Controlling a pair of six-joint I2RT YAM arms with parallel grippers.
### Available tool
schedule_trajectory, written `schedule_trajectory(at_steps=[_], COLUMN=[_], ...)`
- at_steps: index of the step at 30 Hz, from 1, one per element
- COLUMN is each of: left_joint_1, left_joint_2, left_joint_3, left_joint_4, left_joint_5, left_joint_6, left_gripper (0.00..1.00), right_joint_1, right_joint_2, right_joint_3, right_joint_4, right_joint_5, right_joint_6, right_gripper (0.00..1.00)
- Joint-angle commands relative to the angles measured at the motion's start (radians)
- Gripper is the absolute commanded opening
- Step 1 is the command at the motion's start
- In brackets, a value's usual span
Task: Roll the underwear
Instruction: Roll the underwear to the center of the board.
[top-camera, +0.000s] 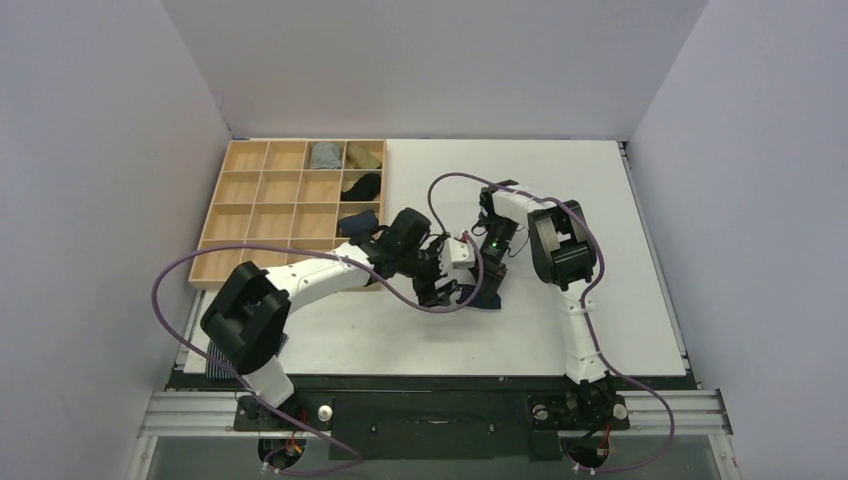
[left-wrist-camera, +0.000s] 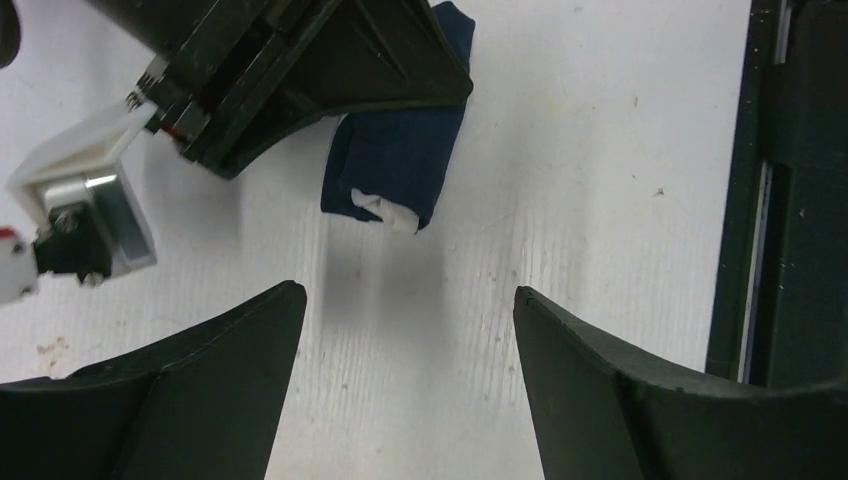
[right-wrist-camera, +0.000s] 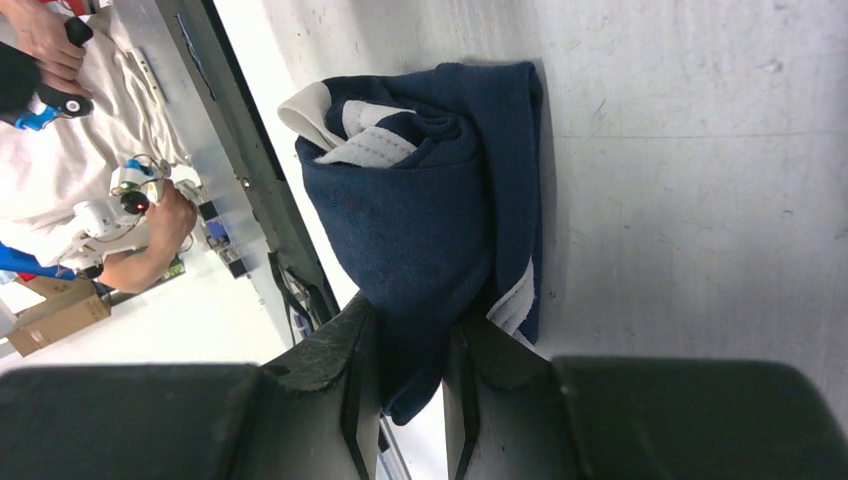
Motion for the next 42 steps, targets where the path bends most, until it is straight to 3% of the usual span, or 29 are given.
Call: schedule_trajectory(at_steps=[1, 11, 42], left_joint_1=[-0.073, -0.163, -0.210], left_joint_2=[0.063, 0.128, 0.244], left_joint_3=[0.059, 0.041, 0.086], left_joint_4=[0.086, 0.181, 0.202], left_joint_5=[-0.106, -0.194, -0.296], left_joint_6=[0.072, 0.113, 0.227], left_gripper=[0.77, 0.85, 0.86], right_joint_1=[0.001, 0.004, 0.018], right_joint_2=[0.027, 0.029, 0.076], right_joint_3=[0.027, 0.024, 0.068], right_joint_4=[0.047, 0.075, 0.040], right_joint_5=[0.009, 0.020, 0.022], right_joint_6=[-0.026, 0.014, 0.041], right_gripper=[0.00, 0.00, 0.00])
